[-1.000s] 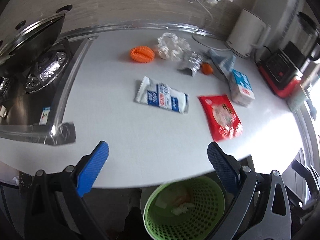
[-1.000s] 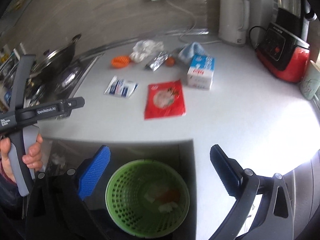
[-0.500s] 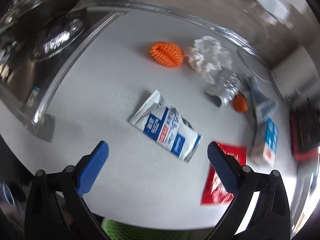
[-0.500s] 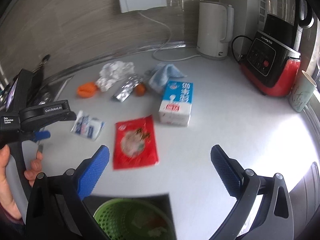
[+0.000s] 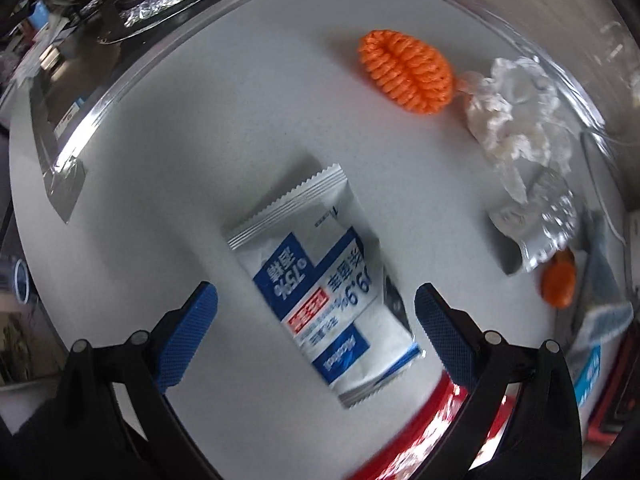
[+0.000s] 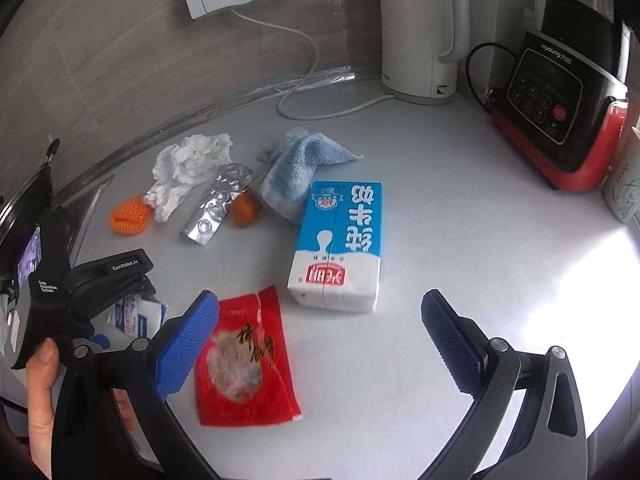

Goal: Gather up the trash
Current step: 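Grasp the alcohol wipe packet with the left gripper while the right grasps the milk carton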

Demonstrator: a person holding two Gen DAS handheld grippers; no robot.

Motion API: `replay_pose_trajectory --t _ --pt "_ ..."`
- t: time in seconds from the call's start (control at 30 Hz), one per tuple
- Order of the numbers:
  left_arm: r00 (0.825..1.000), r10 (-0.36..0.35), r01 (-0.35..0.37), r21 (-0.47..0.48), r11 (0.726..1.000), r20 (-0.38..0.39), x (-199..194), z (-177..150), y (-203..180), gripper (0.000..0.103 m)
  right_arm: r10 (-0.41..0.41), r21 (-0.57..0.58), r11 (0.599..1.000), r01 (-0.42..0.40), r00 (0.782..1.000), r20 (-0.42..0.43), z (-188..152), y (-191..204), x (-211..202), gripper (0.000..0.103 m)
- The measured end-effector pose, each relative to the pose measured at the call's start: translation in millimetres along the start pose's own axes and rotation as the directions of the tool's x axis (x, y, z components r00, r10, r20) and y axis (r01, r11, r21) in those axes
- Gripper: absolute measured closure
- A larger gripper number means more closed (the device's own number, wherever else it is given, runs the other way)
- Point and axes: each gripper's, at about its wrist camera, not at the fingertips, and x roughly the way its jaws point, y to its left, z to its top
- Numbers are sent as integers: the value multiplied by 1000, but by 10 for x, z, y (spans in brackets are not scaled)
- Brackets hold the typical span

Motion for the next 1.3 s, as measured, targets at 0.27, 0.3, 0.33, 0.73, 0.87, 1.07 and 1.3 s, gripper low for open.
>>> replay_pose_trajectory --t 0.27,0.3,0.33,0.73,0.87,1.07,1.3 --pt "998 48 -47 -31 998 28 48 -41 -166 9 -20 24 1000 20 1000 -13 120 -96 171 2" --pt "998 50 -49 -40 998 32 44 -32 -202 11 -25 30 999 25 1000 -16 131 -114 197 2" --pt "998 52 -50 -44 998 37 34 -37 -226 13 -28 38 999 29 999 -19 138 -136 226 2" --pt "996 -37 29 104 994 82 -156 5 -273 71 -76 66 995 80 996 -50 251 -118 573 2" --pt "991 -108 92 192 977 77 -172 50 -245 78 -114 47 992 117 991 -63 275 -58 691 2" --pt "972 -229 201 302 932 58 -130 107 -22 82 -153 28 987 156 986 -72 259 14 818 2" --pt "936 -341 270 450 851 84 -182 168 181 84 -173 12 985 174 983 -67 204 75 927 12"
